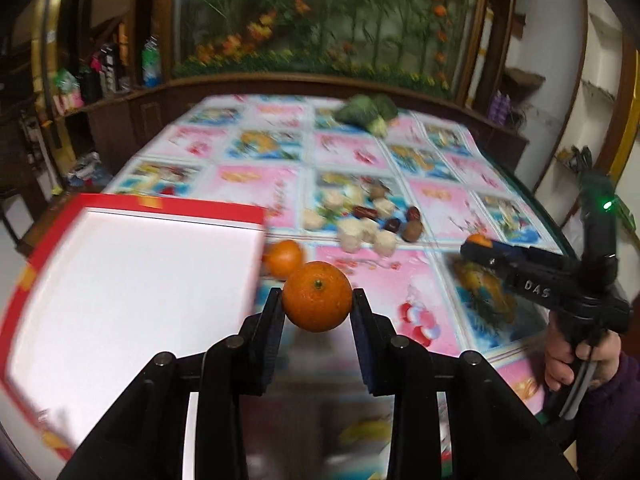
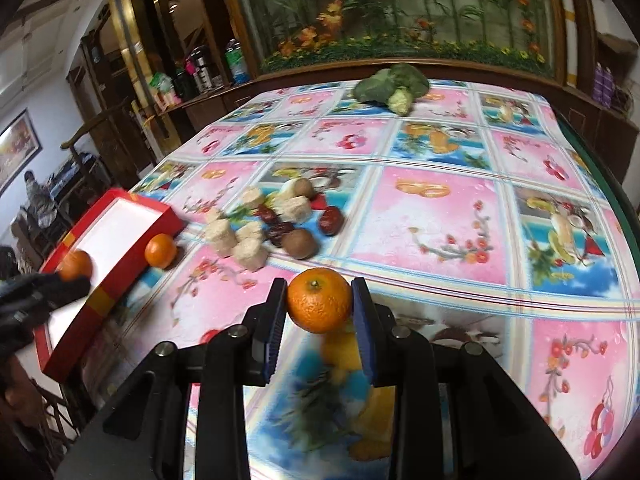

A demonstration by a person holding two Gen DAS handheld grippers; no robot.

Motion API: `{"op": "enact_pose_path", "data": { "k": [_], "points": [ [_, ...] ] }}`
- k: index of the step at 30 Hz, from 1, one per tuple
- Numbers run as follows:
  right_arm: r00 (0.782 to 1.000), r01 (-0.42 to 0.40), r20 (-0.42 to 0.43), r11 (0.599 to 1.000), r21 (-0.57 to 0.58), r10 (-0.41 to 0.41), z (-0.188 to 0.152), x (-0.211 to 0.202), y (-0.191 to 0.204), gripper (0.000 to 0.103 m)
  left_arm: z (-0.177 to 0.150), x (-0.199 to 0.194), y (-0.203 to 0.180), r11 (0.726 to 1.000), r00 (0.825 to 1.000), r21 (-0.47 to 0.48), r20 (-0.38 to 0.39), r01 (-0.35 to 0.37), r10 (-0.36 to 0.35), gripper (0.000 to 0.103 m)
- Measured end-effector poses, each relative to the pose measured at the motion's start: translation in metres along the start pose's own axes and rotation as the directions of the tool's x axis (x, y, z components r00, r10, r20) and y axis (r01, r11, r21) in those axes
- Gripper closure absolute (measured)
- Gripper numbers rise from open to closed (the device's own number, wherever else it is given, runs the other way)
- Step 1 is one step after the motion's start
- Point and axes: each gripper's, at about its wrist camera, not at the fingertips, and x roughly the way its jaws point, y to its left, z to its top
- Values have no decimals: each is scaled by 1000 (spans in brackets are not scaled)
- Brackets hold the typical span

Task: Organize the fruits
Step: 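Carry both oranges over the white tray and open both tools to drop them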

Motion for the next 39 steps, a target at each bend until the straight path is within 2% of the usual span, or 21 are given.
{"op": "enact_pose_path", "data": {
  "k": [4, 7, 10, 13, 16, 19, 22, 28, 33, 37, 39],
  "points": [
    [997, -74, 0, 997, -17, 74, 1, 5, 31, 69, -7, -17, 30, 996, 996, -35, 22, -86, 87, 70],
    [990, -139, 4, 989, -43, 140, 3, 12, 69, 69, -15, -20, 52, 986, 987, -50, 21, -160, 161, 70],
    [970, -244, -9, 967, -69, 244, 7, 21, 117, 68, -24, -20, 72, 973, 975, -72, 2, -219, 220, 70],
    [949, -315, -36, 943, -111, 313, 8, 32, 162, 68, -30, -19, 91, 959, 963, -98, -17, -268, 267, 70],
    [934, -356, -79, 922, -150, 348, 7, 46, 200, 68, -35, -19, 103, 948, 953, -107, -28, -301, 300, 70],
    [933, -357, -123, 915, -188, 339, 5, 61, 226, 68, -39, -17, 111, 941, 948, -116, -34, -319, 317, 70],
    [933, -350, -159, 913, -207, 322, 1, 73, 236, 68, -41, -15, 115, 936, 943, -119, -34, -332, 330, 70],
    [919, -370, -220, 910, -189, 328, -2, 80, 234, 68, -44, -14, 121, 924, 931, -110, -33, -365, 364, 70],
    [921, -366, -222, 907, -207, 321, -4, 80, 237, 67, -46, -14, 121, 911, 916, -100, -34, -401, 400, 69],
    [925, -361, -205, 905, -223, 319, -4, 74, 238, 56, -44, -16, 119, 901, 904, -83, -18, -426, 426, 63],
    [928, -358, -192, 906, -225, 319, -4, 71, 236, 56, -43, -18, 117, 897, 899, -76, -7, -436, 437, 61]
  ]
}}
